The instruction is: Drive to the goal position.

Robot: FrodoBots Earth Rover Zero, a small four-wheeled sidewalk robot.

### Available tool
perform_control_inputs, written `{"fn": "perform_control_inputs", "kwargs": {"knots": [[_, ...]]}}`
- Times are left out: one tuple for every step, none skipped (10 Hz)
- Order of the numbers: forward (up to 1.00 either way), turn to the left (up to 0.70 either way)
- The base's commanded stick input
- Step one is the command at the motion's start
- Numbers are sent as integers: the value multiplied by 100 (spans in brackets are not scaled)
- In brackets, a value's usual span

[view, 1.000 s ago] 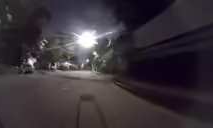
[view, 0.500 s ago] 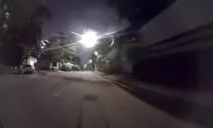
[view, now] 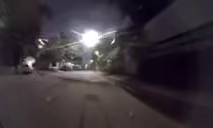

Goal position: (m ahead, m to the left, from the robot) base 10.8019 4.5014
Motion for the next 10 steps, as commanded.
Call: {"fn": "perform_control_inputs", "kwargs": {"knots": [[100,0],[100,0],[100,0],[100,0],[100,0],[100,0],[100,0],[100,0],[100,21],[48,71]]}}
